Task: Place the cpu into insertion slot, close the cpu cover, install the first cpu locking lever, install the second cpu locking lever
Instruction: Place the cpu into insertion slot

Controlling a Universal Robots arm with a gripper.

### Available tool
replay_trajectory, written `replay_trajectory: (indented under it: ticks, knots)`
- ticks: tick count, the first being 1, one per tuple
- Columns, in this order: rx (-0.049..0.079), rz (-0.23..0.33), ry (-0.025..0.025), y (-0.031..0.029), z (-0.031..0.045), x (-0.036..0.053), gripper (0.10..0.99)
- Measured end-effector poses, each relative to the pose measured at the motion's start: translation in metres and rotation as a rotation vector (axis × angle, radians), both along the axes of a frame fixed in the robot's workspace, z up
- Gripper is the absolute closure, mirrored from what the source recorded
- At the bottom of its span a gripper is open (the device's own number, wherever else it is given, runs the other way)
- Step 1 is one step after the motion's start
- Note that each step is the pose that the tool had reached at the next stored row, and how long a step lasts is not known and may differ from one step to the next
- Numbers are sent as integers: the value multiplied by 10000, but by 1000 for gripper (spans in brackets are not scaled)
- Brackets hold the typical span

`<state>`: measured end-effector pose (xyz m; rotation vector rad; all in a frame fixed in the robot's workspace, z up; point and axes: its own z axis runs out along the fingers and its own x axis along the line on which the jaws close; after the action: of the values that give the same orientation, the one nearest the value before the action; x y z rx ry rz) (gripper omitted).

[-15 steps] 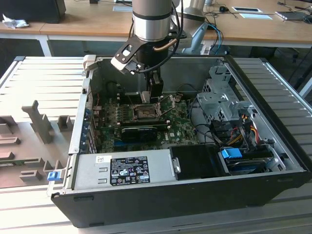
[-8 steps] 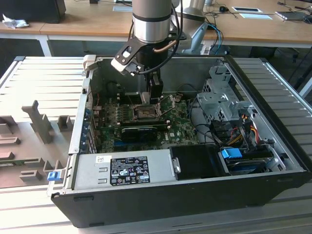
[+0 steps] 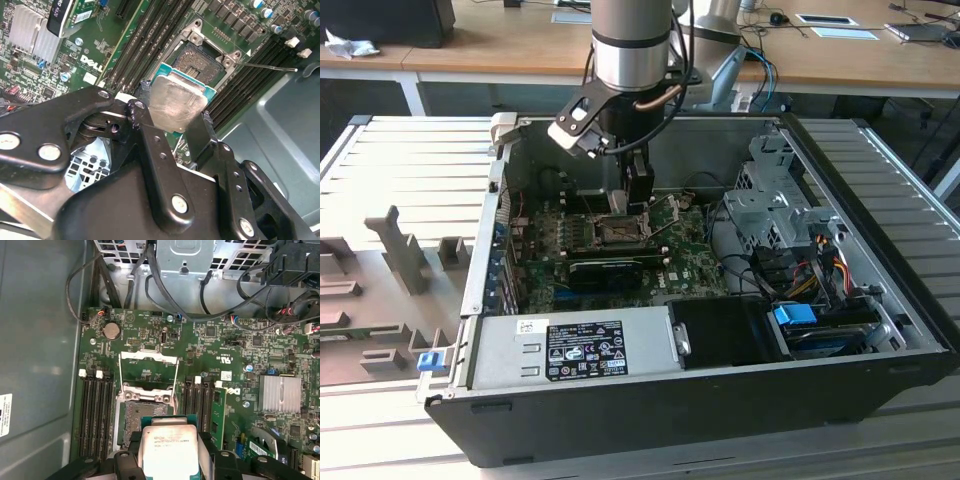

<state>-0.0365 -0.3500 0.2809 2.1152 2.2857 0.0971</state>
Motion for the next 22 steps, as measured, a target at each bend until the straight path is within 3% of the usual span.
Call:
replay_trajectory:
  ticks: [7,12,17,22]
  knots:
    - [-1,-100,-1,2,-24,0,557]
    - [-2,-825,0,2,-38,0,557]
    - [-11,-859,0,5,-123,1,557]
    - [-11,-862,-1,5,-145,1,557]
